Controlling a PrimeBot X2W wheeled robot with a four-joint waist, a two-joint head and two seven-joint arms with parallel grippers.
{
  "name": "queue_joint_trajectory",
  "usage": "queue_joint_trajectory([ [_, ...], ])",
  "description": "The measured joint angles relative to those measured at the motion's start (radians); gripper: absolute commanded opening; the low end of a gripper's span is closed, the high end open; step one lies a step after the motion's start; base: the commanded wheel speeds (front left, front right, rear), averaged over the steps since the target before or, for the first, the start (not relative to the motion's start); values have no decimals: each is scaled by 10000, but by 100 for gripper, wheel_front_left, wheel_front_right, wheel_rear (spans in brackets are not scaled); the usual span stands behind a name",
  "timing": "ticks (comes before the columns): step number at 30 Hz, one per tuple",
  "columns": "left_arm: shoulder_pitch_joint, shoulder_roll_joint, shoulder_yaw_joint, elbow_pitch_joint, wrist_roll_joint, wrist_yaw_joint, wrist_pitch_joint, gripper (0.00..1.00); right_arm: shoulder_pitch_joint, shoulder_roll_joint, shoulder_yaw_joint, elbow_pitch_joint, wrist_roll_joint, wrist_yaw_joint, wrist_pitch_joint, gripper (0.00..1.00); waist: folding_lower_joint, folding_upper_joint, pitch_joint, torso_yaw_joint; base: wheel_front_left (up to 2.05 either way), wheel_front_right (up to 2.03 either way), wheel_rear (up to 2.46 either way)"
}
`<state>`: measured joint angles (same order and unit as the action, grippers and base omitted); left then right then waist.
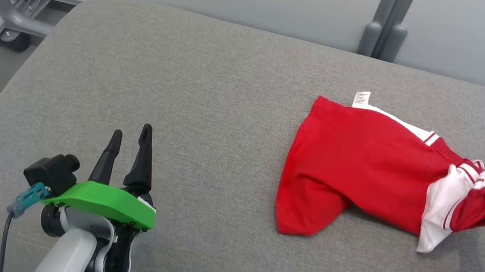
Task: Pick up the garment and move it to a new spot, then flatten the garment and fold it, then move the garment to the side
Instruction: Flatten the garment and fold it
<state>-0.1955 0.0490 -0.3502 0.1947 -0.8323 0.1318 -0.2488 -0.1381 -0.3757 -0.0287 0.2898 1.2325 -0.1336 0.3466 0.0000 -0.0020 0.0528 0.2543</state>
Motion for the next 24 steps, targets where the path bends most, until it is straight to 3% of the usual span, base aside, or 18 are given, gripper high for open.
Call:
queue_joint_trajectory([
  [3, 81, 0, -65, -148, 33, 0, 0, 100, 472, 111, -167, 311, 56, 2, -2, 0, 0, 0, 113, -225, 0, 0, 0],
  [10, 58, 35, -399, -502, 416, 0, 123, 100, 905, 1237, -98, -148, 704, 2, -92, 0, 0, 0, 537, -902, 0, 0, 0],
  [21, -945, 132, -1461, -802, 796, -46, 1404, 100, 1438, 805, 533, -548, -222, 4, -268, 0, 0, 0, 1146, -1915, 0, 0, 0],
  [22, -1093, 136, -1498, -811, 834, -46, 1507, 100, 1379, 765, 639, -594, -389, 4, -355, 6, 0, 0, 1213, -2023, 0, 0, 0],
  [23, -1248, 174, -1578, -815, 928, -46, 1624, 100, 1271, 775, 723, -648, -502, 4, -443, 20, 0, 0, 1281, -2138, 0, 0, 0],
  [24, -1396, 201, -1649, -809, 997, -46, 1764, 100, 1151, 752, 878, -731, -731, 19, -556, 47, 0, 0, 1348, -2251, 0, 0, 0],
])
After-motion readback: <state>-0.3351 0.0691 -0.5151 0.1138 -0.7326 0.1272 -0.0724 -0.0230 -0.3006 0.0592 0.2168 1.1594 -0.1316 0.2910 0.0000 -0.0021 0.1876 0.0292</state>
